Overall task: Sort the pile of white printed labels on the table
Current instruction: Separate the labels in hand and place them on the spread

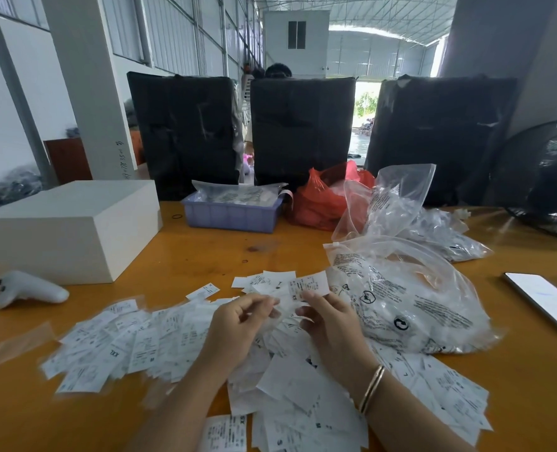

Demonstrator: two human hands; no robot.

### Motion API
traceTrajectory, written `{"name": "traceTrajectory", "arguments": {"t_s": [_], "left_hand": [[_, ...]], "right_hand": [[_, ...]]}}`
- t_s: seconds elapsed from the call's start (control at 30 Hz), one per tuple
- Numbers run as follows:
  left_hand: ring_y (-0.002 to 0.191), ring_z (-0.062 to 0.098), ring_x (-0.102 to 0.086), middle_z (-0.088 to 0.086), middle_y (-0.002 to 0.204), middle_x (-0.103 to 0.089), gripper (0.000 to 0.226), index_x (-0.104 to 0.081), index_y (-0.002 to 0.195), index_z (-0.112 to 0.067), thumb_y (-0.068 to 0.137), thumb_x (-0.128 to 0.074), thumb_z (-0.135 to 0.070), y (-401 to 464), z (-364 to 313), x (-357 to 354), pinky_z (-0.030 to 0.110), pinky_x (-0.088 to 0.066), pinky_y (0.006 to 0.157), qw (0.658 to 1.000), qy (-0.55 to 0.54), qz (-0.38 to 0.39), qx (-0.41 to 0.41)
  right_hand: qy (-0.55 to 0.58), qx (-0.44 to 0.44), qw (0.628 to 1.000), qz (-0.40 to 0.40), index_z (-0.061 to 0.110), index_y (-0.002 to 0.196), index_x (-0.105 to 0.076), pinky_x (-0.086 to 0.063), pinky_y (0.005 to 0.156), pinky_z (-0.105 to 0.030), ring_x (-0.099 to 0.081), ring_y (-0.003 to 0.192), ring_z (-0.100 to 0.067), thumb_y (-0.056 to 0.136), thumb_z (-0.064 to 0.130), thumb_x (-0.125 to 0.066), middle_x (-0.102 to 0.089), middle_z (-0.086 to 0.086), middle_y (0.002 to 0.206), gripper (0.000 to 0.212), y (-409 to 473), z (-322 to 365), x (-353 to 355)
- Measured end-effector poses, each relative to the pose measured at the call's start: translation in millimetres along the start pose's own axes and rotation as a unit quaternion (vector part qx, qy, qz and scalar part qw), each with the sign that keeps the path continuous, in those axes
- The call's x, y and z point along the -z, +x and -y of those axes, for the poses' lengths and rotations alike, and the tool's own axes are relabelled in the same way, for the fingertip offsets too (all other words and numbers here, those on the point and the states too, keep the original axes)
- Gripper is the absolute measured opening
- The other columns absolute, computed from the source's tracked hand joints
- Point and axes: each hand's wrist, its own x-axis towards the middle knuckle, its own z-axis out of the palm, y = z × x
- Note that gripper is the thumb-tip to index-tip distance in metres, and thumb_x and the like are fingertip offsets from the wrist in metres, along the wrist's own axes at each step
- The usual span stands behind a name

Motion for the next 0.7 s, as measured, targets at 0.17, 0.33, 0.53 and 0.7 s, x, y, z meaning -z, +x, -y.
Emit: {"name": "traceTrajectory", "arguments": {"t_s": [0.17, 0.33, 0.53, 0.7], "left_hand": [[0.080, -0.001, -0.065, -0.021, 0.084, -0.071, 0.027, -0.061, 0.095, -0.043, 0.087, -0.067, -0.018, 0.7, 3.1, -1.3, 0.012, -0.052, 0.061, 0.999, 0.009, 0.017, 0.029], [0.079, -0.005, -0.063, -0.025, 0.076, -0.068, 0.022, -0.065, 0.085, -0.039, 0.082, -0.073, -0.019, 2.3, 5.7, -2.0, 0.010, -0.050, 0.064, 0.999, 0.039, 0.013, 0.021], [0.073, -0.001, -0.066, -0.016, 0.075, -0.072, 0.009, -0.070, 0.077, -0.026, 0.085, -0.069, -0.021, 3.4, 5.2, -0.8, 0.008, -0.048, 0.066, 0.999, -0.011, -0.030, 0.017], [0.074, -0.002, -0.067, -0.016, 0.076, -0.073, 0.007, -0.071, 0.080, -0.027, 0.086, -0.068, -0.024, 2.7, 3.6, -1.5, 0.010, -0.050, 0.068, 0.999, -0.011, -0.034, 0.018]], "right_hand": [[0.018, -0.008, 1.000, 0.018, 0.005, 0.077, -0.067, -0.053, 0.056, -0.021, -0.064, 0.062, -0.017, 0.068, 0.010, -0.073, -0.066, -0.010, 0.070, 0.012, -4.2, -4.1, -8.2], [-0.004, 0.016, 1.000, 0.022, 0.002, 0.085, -0.065, -0.053, 0.059, -0.021, -0.063, 0.063, -0.015, 0.076, 0.003, -0.068, -0.066, -0.010, 0.073, 0.009, -4.6, -4.3, -8.4], [0.042, 0.022, 0.998, -0.036, 0.003, 0.087, -0.066, -0.054, 0.060, -0.022, -0.067, 0.069, -0.017, 0.085, 0.010, -0.065, -0.070, -0.014, 0.079, 0.008, -0.2, -5.7, -5.5], [0.022, 0.023, 0.999, -0.031, 0.012, 0.074, -0.073, -0.053, 0.061, -0.021, -0.065, 0.068, -0.014, 0.068, 0.024, -0.074, -0.069, -0.007, 0.074, 0.014, -0.6, -6.2, -6.0]]}}
